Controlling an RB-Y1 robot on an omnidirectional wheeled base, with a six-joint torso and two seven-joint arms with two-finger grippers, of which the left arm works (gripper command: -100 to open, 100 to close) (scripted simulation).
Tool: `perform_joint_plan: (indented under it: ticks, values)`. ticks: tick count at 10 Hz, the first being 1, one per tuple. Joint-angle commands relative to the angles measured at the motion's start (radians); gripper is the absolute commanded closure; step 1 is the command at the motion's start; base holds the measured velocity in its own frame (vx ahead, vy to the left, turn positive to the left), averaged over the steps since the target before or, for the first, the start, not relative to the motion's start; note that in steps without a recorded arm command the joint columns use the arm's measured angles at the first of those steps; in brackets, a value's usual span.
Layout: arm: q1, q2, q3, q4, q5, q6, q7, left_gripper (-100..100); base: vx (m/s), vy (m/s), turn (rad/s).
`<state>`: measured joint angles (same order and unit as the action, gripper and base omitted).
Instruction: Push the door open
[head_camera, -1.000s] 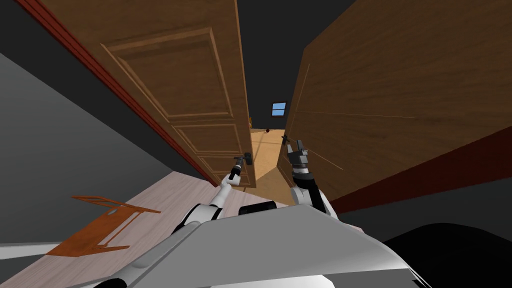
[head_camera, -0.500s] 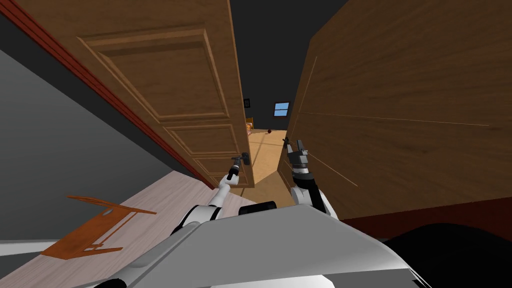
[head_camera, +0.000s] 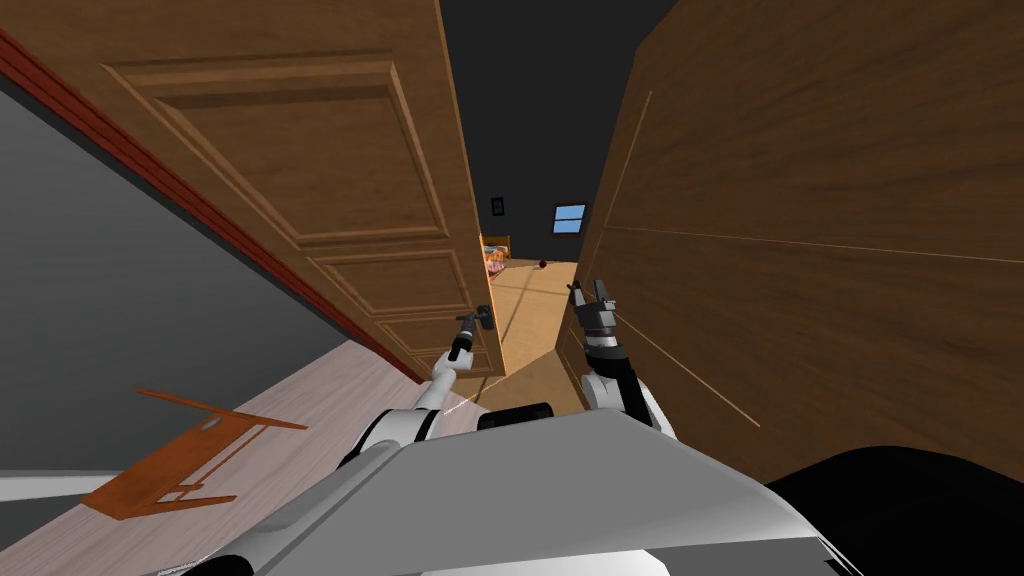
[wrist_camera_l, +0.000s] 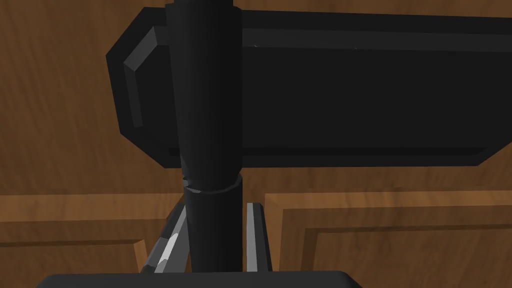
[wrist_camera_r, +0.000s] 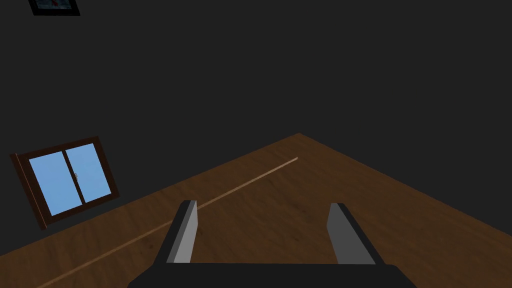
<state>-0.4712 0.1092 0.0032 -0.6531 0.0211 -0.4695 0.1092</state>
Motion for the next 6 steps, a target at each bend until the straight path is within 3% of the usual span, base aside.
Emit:
perform_joint_plan:
  ticks: [1,3,6]
  values:
    - [0.009,0.005,0.008,-0.035,0.001,0.022,-0.006,100,0.043,-0.032,-0.006]
    - [0.010,0.011,0.041,-0.030,0.009,0.022,-0.019,100,0.129,-0.132,0.065]
    - [0.011,0.015,0.064,-0.027,0.015,0.022,-0.029,100,0.112,-0.118,0.066]
